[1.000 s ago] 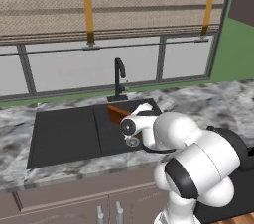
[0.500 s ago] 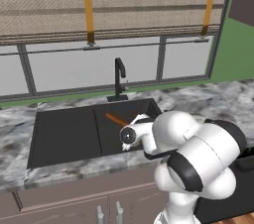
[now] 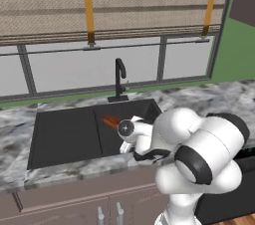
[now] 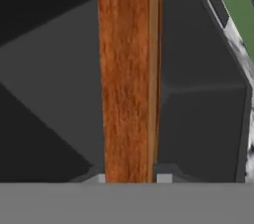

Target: Move the cutting board and knife to the sink. Then move spray from the cabinet to the counter.

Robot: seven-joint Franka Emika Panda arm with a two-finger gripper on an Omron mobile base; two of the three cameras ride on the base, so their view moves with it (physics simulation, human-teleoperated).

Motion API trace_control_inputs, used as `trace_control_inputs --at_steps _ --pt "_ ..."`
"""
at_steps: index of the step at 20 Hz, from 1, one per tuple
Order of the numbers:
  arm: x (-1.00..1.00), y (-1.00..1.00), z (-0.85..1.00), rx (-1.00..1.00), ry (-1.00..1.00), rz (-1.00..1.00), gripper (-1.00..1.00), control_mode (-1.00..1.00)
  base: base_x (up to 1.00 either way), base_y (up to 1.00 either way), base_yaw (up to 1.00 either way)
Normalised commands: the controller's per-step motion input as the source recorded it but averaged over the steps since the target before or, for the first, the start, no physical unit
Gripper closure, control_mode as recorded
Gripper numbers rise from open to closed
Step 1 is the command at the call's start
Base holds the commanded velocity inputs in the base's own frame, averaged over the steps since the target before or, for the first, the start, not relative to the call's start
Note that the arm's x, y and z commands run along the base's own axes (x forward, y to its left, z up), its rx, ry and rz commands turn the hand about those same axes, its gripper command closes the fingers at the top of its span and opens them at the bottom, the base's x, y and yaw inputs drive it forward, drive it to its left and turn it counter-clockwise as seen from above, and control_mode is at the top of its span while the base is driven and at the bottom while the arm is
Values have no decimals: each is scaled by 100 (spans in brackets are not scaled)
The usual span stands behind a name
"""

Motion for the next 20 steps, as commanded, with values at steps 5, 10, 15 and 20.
trace_control_inputs --at_steps 5,10,15,20 --pt "-25 30 -13 0 15 0 -100 -100 0 0 0" --pt "-43 0 0 2 0 0 -100 -100 0 0 0" --pt "-62 0 13 4 0 -2 -100 -100 0 0 0" --pt "-67 0 56 7 -3 -5 -100 -100 0 0 0"
